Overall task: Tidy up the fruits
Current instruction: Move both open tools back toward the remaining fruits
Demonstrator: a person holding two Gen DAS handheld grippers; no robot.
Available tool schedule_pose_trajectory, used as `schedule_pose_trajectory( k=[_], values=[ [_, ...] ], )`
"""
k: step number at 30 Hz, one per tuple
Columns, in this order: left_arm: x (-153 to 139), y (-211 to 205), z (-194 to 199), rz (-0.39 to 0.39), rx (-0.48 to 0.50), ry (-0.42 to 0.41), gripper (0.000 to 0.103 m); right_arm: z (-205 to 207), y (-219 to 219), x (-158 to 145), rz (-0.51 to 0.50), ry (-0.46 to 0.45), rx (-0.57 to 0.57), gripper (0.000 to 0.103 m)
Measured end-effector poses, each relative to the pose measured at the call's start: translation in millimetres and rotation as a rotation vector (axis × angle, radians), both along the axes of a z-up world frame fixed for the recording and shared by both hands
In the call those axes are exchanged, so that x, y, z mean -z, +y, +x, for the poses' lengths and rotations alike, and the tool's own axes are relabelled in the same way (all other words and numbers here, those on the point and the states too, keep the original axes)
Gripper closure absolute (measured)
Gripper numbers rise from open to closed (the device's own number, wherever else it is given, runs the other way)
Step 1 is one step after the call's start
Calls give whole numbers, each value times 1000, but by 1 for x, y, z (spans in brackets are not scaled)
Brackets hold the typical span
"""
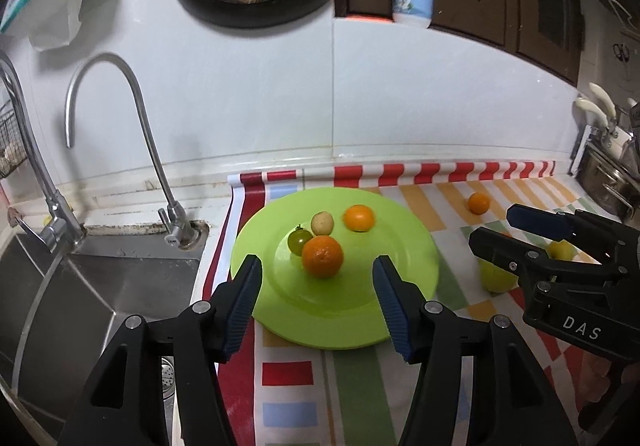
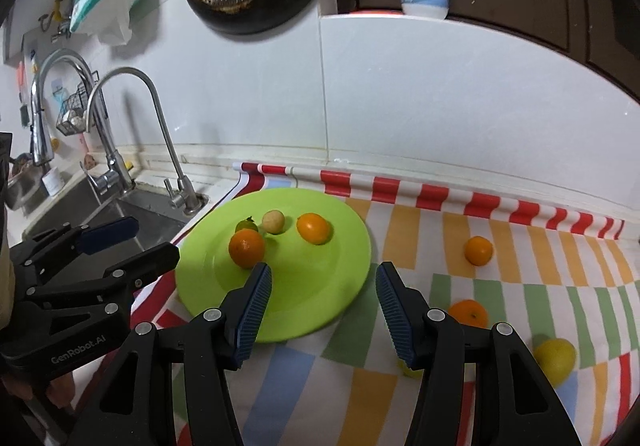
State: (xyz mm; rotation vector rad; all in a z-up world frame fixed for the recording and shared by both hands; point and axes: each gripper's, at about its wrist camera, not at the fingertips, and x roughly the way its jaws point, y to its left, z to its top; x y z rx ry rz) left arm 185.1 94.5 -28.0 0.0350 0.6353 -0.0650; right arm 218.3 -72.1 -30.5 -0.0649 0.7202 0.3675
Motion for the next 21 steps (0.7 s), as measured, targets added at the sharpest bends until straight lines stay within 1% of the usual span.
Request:
schedule_pose_trajectory(
  k=[7, 9, 11, 21],
  values=[
    [-19, -12, -25, -8, 18, -43, 41, -24, -14, -19, 4, -36, 15, 48],
    [-24, -15, -33, -8, 24, -57, 39, -31, -17, -24, 8, -44, 23, 44],
    [-29, -20, -41, -7, 35, -71, 38, -39, -22, -29, 10, -58, 35, 43],
    [-38, -39, -69, -7, 83, -85, 37, -70, -45, -42, 11, -83, 90, 43]
  ],
)
